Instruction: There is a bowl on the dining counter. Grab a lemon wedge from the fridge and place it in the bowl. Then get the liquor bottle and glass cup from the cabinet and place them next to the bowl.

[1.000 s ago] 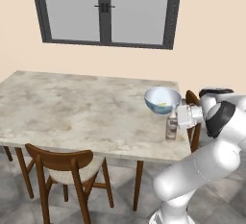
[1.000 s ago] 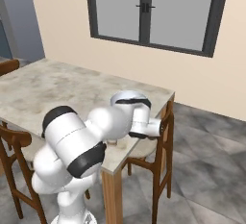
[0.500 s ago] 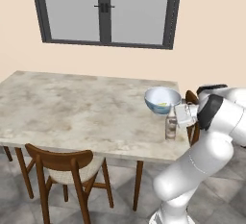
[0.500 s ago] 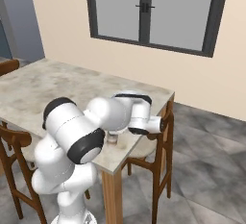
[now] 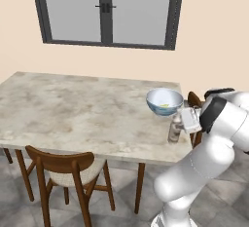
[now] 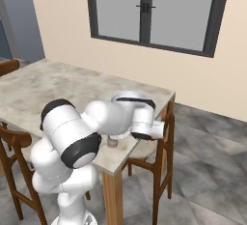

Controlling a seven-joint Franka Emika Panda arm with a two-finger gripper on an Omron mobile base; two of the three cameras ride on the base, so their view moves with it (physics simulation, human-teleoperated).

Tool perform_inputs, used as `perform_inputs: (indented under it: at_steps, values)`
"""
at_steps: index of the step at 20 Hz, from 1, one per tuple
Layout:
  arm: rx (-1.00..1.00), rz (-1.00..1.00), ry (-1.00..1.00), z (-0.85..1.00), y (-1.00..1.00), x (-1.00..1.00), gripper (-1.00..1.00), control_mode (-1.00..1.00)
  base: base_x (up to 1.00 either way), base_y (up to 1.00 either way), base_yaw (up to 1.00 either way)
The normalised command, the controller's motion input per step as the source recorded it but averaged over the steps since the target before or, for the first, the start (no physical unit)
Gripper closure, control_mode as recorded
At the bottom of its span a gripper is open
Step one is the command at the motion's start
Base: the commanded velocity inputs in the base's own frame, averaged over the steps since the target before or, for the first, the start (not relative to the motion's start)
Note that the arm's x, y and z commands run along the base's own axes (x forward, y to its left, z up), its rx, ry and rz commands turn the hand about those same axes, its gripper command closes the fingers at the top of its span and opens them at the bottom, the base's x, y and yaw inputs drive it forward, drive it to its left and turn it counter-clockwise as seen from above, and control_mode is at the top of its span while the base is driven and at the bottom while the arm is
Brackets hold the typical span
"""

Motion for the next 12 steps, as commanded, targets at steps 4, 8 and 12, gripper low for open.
perform_inputs:
  at_steps: [4, 8, 12]
  values:
    - [0.0, 0.0, -0.11, 0.0, 0.0, -0.41, -1.0, -1.0, 0.0, 0.0, 0.0]
    - [0.0, -0.01, -0.06, 0.02, -0.01, -0.17, -1.0, -1.0, 0.0, 0.0, 0.0]
    - [0.0, -0.03, -0.01, 0.15, -0.09, -0.01, -1.0, -1.0, 0.0, 0.0, 0.0]
